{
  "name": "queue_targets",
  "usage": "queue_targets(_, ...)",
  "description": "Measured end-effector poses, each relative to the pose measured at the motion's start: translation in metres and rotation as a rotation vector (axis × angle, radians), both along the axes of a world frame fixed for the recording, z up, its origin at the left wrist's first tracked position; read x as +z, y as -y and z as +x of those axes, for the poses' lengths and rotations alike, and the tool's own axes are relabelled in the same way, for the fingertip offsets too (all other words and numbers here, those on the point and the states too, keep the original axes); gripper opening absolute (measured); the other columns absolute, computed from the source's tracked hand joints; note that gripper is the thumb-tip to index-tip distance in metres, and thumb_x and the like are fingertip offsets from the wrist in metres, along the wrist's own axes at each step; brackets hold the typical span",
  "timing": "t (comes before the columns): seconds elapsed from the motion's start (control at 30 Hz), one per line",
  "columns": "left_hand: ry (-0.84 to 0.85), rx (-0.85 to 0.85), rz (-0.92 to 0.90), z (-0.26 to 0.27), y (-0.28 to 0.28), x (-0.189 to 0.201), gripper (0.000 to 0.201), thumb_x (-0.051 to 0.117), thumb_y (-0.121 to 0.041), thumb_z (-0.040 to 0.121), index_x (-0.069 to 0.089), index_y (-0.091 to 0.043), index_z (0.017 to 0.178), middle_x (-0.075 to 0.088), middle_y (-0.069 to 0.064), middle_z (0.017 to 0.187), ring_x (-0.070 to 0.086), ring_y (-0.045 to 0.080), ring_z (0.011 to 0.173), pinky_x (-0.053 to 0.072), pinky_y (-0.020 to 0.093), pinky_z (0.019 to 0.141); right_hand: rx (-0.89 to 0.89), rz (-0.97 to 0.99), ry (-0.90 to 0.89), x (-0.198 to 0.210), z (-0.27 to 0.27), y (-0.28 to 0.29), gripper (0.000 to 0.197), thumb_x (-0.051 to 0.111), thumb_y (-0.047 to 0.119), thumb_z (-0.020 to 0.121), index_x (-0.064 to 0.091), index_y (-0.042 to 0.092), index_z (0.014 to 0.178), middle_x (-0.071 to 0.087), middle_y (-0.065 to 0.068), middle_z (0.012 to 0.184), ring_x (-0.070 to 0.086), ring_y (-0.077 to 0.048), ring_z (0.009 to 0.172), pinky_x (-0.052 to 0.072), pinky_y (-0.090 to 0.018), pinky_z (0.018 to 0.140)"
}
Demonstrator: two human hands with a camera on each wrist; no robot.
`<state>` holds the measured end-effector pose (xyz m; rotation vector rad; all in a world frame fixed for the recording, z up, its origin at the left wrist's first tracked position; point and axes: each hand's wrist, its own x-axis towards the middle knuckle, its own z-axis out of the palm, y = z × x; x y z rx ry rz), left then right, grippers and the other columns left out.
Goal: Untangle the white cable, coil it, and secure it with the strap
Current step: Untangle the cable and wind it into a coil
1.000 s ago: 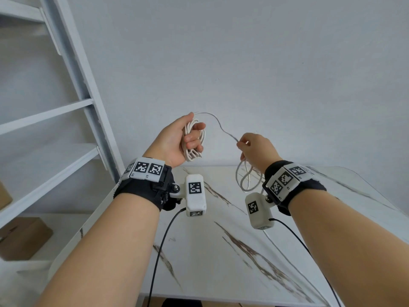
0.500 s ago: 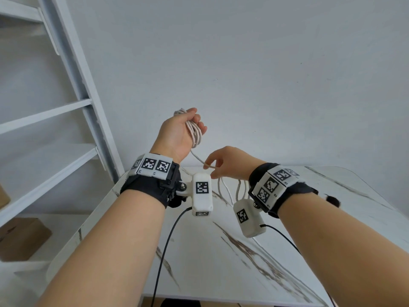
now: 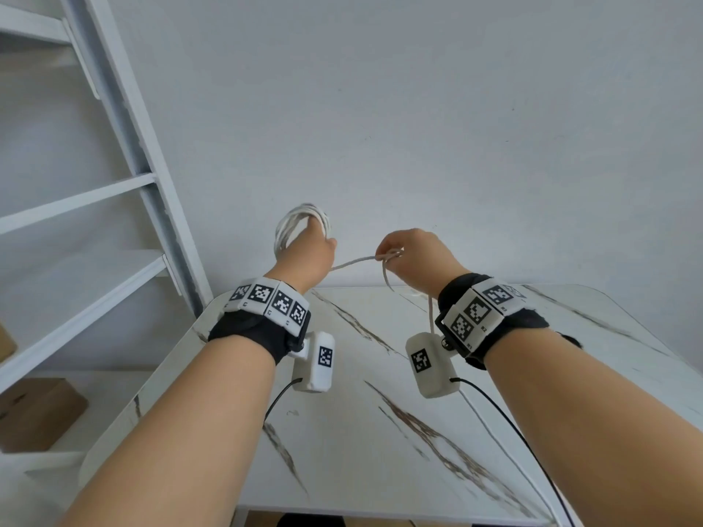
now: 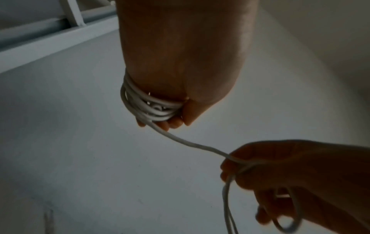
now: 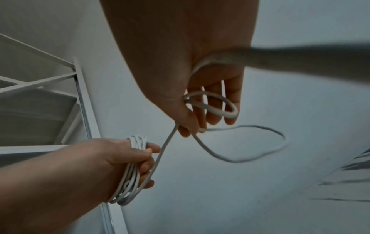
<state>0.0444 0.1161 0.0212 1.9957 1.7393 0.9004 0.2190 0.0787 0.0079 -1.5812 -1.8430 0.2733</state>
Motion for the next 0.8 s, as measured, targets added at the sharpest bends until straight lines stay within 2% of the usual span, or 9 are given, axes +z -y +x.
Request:
queue_targets(0.13, -0.128, -0.109, -0.137, 0.009, 0.007, -0.003, 0.055, 0.062, -0.034, 0.081, 0.039, -0.014, 0.126, 0.059, 0.007, 0.105, 0.060, 0.025, 0.098, 0.048, 0.042, 0.090, -0.104, 0.093, -0.083, 0.000, 0.005, -0.008, 0.021, 0.059, 0.011, 0.085, 0.075, 0.023, 0.092, 0.061, -0.003, 0.095, 0.057, -0.019, 0.085, 0.038, -0.023, 0.067)
queue_targets(0.23, -0.294, -0.084, -0.062, 0.012, 0.008, -0.007, 0.057, 0.065, -0.036, 0.083, 0.038, -0.009, 0.126, 0.059, 0.005, 0.099, 0.061, 0.025, 0.095, 0.049, 0.039, 0.086, -0.021, 0.004, -0.198, 0.004, 0.011, -0.004, 0.013, 0.069, 0.013, 0.081, 0.076, 0.016, 0.091, 0.065, 0.002, 0.079, 0.057, -0.011, 0.070, 0.039, -0.018, 0.058)
queue_targets(0.33, -0.221, -0.004, -0.035, 0.007, 0.003, -0.009, 0.056, 0.055, -0.040, 0.093, 0.037, -0.004, 0.132, 0.059, 0.010, 0.118, 0.058, 0.030, 0.109, 0.046, 0.038, 0.092, 0.132, -0.136, -0.363, 0.007, 0.017, 0.004, 0.012, 0.077, 0.019, 0.079, 0.076, 0.014, 0.090, 0.064, -0.003, 0.070, 0.052, -0.013, 0.059, 0.045, -0.023, 0.059)
queue_targets(0.4, -0.144, 0.035, -0.057, 0.003, -0.003, -0.012, 0.056, 0.051, -0.040, 0.096, 0.036, -0.001, 0.134, 0.056, 0.012, 0.128, 0.055, 0.031, 0.117, 0.042, 0.037, 0.095, 0.194, -0.172, -0.458, 0.007, 0.018, 0.006, 0.014, 0.075, 0.020, 0.083, 0.075, 0.011, 0.093, 0.065, -0.010, 0.073, 0.057, -0.018, 0.065, 0.051, -0.027, 0.065)
queue_targets(0.5, -0.038, 0.064, -0.077, 0.000, -0.005, -0.012, 0.053, 0.051, -0.036, 0.096, 0.038, -0.001, 0.133, 0.054, 0.013, 0.133, 0.051, 0.032, 0.123, 0.038, 0.035, 0.097, 0.171, -0.161, -0.557, 0.006, 0.015, 0.002, 0.015, 0.069, 0.019, 0.089, 0.074, 0.008, 0.098, 0.073, -0.015, 0.094, 0.071, -0.028, 0.087, 0.060, -0.036, 0.084)
queue_targets(0.57, -0.015, 0.056, -0.087, 0.000, -0.006, -0.011, 0.042, 0.051, -0.032, 0.096, 0.044, -0.002, 0.125, 0.058, 0.012, 0.117, 0.056, 0.032, 0.113, 0.039, 0.034, 0.090, 0.130, -0.135, -0.594, 0.004, 0.010, -0.001, 0.015, 0.065, 0.020, 0.092, 0.074, 0.012, 0.101, 0.072, -0.010, 0.101, 0.070, -0.027, 0.098, 0.059, -0.038, 0.085)
queue_targets(0.6, -0.018, 0.048, -0.080, 0.000, -0.006, -0.010, 0.033, 0.051, -0.029, 0.095, 0.049, -0.003, 0.115, 0.059, 0.011, 0.102, 0.059, 0.030, 0.100, 0.041, 0.033, 0.083, 0.102, -0.116, -0.596, 0.003, 0.007, -0.002, 0.015, 0.064, 0.021, 0.092, 0.075, 0.013, 0.100, 0.072, -0.009, 0.101, 0.069, -0.026, 0.098, 0.059, -0.039, 0.085)
queue_targets(0.67, -0.021, 0.037, -0.044, -0.001, -0.006, -0.009, 0.015, 0.052, -0.022, 0.092, 0.052, -0.007, 0.090, 0.053, 0.008, 0.080, 0.054, 0.025, 0.075, 0.040, 0.032, 0.068, 0.036, -0.072, -0.627, 0.003, 0.004, -0.003, 0.015, 0.062, 0.019, 0.092, 0.075, 0.012, 0.095, 0.070, -0.009, 0.093, 0.068, -0.026, 0.090, 0.060, -0.041, 0.083)
queue_targets(0.8, 0.167, 0.022, 0.015, -0.011, -0.009, -0.005, 0.019, 0.048, -0.012, 0.083, 0.042, -0.012, 0.065, 0.045, 0.011, 0.065, 0.041, 0.022, 0.059, 0.033, 0.034, 0.059, -0.151, -0.083, -0.821, 0.006, 0.011, -0.007, 0.020, 0.053, 0.007, 0.094, 0.069, -0.004, 0.096, 0.065, -0.014, 0.072, 0.068, -0.030, 0.067, 0.062, -0.043, 0.072)
